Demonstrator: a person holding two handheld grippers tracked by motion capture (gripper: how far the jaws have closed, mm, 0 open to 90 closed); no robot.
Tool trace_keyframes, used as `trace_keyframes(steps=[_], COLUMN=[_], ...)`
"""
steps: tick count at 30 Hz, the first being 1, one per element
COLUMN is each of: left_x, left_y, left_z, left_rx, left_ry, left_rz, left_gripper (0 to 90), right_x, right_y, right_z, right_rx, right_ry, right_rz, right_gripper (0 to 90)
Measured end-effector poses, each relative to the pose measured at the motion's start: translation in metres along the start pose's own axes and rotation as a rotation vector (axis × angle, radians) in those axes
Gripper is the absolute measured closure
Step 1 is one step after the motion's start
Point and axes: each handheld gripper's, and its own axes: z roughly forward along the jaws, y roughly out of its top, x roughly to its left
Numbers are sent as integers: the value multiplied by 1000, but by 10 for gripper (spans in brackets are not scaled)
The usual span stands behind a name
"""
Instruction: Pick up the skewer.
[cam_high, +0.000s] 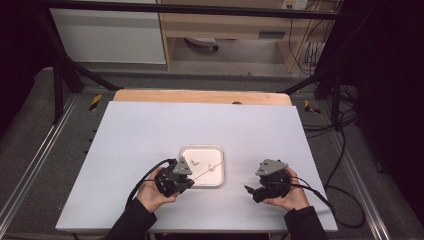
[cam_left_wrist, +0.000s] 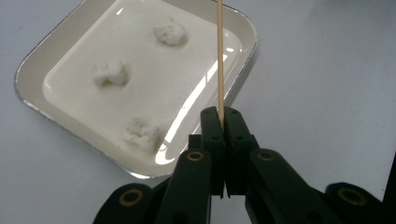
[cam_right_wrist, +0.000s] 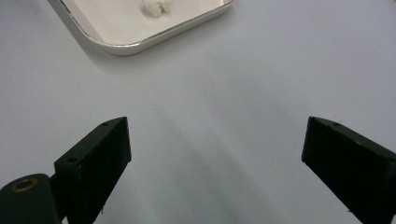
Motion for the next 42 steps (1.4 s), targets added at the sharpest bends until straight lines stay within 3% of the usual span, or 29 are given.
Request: trace_keyframes(steps=[8, 17, 31, 42], left_x=[6, 9, 15, 16], left_y=[-20, -41, -71, -83], left_z=[-12, -23, -36, -42], left_rx=[-67, -146, -246, -277], left_ry=[28, 75, 122, 140], left_rz=[-59, -114, -206, -219], left_gripper=[888, 888, 888, 889], right_x=[1, 0, 5, 12], right_y=[-3, 2, 26, 46], right_z=[4, 4, 13, 27], right_rx=[3, -54, -90, -121], right_ry=[30, 67, 85, 92], right_rz=[70, 176, 203, 214], right_gripper=[29, 12, 6, 7])
